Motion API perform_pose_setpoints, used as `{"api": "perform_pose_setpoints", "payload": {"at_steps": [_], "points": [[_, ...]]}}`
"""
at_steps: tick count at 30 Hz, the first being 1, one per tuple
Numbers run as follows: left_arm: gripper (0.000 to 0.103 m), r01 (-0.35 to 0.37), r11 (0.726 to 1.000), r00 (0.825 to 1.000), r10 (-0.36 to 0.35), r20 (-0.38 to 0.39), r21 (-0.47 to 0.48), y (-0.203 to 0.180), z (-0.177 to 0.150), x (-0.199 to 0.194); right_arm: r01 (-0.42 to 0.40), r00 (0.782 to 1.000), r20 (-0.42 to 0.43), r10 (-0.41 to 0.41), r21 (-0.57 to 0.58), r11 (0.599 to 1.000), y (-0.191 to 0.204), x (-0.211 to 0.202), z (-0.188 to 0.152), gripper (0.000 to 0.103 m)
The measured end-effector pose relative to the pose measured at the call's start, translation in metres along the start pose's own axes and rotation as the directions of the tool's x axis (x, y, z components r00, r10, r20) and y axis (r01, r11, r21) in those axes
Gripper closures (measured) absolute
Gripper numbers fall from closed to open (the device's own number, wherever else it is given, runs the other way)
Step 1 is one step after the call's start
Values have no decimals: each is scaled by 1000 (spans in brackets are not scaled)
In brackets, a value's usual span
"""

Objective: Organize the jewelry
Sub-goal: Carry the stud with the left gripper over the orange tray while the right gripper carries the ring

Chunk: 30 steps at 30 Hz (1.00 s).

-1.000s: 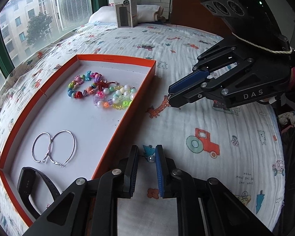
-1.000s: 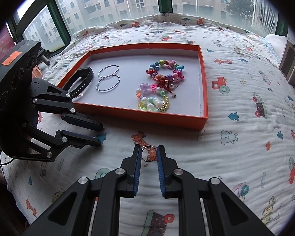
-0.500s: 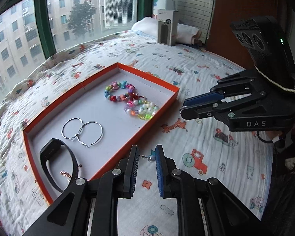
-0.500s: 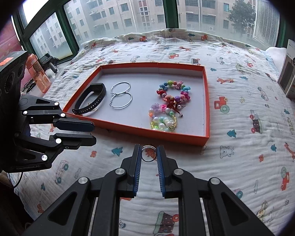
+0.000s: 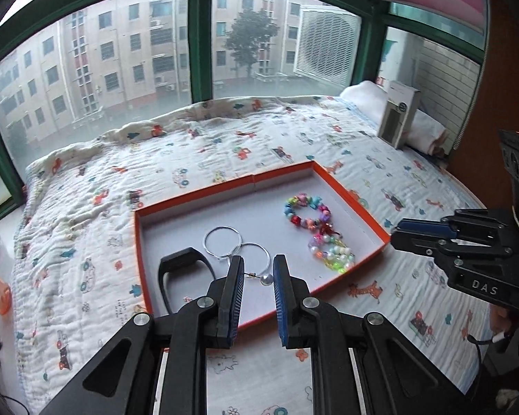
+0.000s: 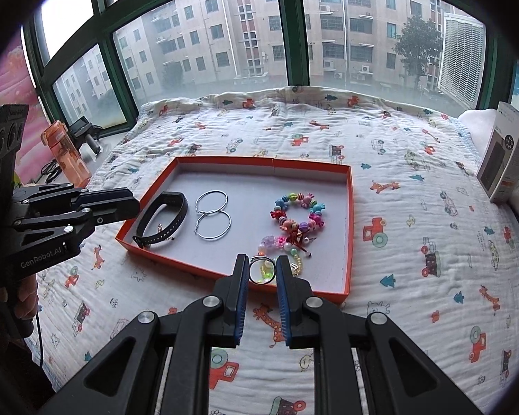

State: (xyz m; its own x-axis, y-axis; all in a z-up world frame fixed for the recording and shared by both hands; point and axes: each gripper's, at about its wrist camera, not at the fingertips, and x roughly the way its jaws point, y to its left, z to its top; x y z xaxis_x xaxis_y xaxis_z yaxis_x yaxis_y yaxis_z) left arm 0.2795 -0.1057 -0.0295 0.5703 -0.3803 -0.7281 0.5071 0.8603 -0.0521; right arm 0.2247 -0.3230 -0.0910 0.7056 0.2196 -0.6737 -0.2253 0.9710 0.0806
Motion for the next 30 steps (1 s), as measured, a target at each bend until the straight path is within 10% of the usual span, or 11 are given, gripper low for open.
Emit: {"api": "perform_pose_setpoints", "payload": {"at_steps": [10,30], "points": [[85,-118,989,992,122,42,-89,8,25,3,25,999,39,-25,8,1000,-8,1,26,84],[85,-157,955,987,147,-60,-253,46,16,68,43,997,-65,-41,37,998,-15,62,29,84]]}}
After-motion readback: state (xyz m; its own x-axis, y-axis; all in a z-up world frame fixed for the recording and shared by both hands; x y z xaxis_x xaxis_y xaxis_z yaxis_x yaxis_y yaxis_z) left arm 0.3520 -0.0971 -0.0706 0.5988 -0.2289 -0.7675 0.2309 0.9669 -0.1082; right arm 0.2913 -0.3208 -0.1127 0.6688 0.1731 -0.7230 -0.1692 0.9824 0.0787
